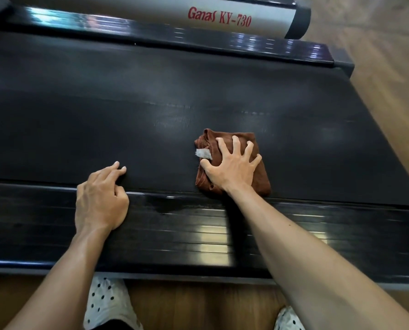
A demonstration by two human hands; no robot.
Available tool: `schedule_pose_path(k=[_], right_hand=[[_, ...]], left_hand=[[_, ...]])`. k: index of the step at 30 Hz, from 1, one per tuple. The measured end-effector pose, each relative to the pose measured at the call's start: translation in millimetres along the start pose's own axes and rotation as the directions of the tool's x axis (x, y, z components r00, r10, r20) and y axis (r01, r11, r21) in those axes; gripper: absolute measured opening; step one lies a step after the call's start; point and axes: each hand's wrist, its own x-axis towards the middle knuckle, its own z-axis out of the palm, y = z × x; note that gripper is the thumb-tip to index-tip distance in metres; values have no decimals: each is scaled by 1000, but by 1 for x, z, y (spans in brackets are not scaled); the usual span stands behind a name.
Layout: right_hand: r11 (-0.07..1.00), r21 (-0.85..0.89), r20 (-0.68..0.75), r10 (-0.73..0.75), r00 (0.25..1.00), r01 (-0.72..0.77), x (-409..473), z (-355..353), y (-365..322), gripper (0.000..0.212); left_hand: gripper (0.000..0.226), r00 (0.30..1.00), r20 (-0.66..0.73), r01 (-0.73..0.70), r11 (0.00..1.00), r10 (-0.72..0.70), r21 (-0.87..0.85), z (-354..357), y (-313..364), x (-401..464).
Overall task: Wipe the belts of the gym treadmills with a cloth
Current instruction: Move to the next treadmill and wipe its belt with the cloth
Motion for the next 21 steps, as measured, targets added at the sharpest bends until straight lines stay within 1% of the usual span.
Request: schedule_pose_path(k=[6, 10, 13, 17, 19, 21], right_hand=[[1000, 12, -4, -12, 1000, 12, 1, -1, 1, 78], [999, 24, -58, -36, 998, 37, -2, -2, 0, 74], [998, 20, -165, -51, 985, 55, -4, 1, -1, 67], [993, 36, -328, -98, 940, 116, -1, 12, -5, 52], [985, 39, -363, -141, 921, 166, 10, 14, -15, 43], [966, 49, -377, -219, 900, 255, 20, 13, -26, 39]], left_hand=[[48, 1000, 1, 14, 1000, -14, -7, -2, 3, 0], [48, 1000, -2, 15, 1000, -15, -12, -3, 5, 0], [48, 1000, 6, 7, 1000, -7, -16, -3, 5, -1], [50, 1000, 15, 19, 1000, -19, -7, -2, 3, -6], [51, 1000, 20, 21, 1000, -21, -13, -2, 2, -3], [52, 1000, 21, 24, 1000, -23, -16, -1, 2, -2]])
